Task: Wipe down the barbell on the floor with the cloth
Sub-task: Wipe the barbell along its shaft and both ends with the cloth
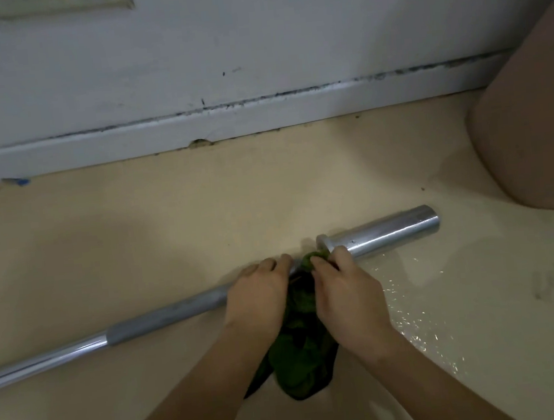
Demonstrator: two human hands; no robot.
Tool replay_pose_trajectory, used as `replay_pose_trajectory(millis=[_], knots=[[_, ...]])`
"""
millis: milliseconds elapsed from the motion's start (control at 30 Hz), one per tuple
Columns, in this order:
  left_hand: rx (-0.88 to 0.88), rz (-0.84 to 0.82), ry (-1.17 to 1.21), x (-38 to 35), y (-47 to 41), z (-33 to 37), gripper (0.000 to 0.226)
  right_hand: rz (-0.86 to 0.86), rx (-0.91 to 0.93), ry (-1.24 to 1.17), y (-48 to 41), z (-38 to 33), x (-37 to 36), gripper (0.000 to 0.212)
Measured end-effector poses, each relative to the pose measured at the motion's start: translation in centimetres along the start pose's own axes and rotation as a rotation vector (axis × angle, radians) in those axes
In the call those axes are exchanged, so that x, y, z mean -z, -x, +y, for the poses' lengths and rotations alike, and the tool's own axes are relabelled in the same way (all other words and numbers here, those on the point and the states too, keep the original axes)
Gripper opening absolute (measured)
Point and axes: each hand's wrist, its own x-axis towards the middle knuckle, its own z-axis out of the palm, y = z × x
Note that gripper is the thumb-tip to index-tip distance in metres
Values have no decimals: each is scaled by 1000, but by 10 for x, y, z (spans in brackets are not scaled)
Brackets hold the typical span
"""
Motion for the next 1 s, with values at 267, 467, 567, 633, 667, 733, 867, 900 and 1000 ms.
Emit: replay_pose_trajectory(millis=[267, 467, 567, 633, 667, 733, 867, 900, 1000], knots=[[-47, 10, 155, 6, -3, -8, 28, 218, -115, -144, -13, 24, -3, 29], [-30, -60, 90, 17, -7, -4, 25, 224, -122, -8, -32, 95, 13, 40], [1, -116, 36, 21, -11, -2, 24, 289, -343, -55, -37, 95, 15, 39], [-7, -168, 61, 22, -11, -4, 23, 184, -225, -105, -23, 52, 2, 37], [-14, -199, 82, 23, -10, -5, 24, 123, -139, -124, -10, 34, -2, 38], [-34, -234, 134, 22, -8, -9, 25, 67, -21, -148, 8, 36, 2, 41], [-21, -237, 206, 19, -10, -13, 28, 242, -299, -102, 0, 122, 22, 41], [-34, -204, 193, 18, -9, -12, 27, 280, -403, -123, -5, 127, 25, 42], [-74, 6, 53, 15, -1, -2, 35, 217, -364, -151, -7, 66, 5, 45]])
